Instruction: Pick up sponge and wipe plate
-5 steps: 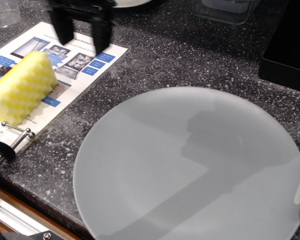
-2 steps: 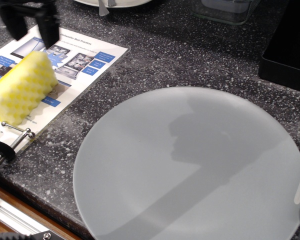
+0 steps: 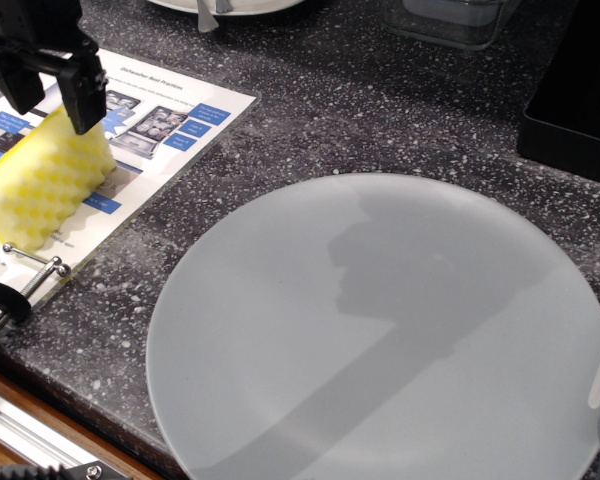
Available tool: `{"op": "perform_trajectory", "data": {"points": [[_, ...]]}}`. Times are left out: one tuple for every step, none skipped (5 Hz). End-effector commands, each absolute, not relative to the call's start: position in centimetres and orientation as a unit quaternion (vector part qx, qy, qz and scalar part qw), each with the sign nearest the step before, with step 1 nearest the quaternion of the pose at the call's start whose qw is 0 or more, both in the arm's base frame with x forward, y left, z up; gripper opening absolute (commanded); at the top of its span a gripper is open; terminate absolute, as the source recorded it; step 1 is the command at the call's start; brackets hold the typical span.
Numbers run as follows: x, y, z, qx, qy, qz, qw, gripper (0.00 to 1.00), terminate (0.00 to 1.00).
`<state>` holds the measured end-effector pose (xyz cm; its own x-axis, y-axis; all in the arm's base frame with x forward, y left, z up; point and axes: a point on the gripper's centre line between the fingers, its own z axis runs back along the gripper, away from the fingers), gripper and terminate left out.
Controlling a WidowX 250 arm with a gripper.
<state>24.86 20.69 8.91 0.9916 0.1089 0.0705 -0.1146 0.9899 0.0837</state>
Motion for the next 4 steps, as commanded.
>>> {"op": "perform_trajectory", "data": {"points": [[24.4,21.5,7.3,0.043,-0.037,0.064,0.996,1.00,0.00],[24.7,21.8,6.5,0.035,-0.026,0.074,0.996,1.00,0.00],[25.1,21.3,6.7,0.032,-0.016,0.085,0.996,0.00,0.00],[25.6,20.2,7.5,0.016,-0.028,0.085,0.996,0.00,0.00]]}}
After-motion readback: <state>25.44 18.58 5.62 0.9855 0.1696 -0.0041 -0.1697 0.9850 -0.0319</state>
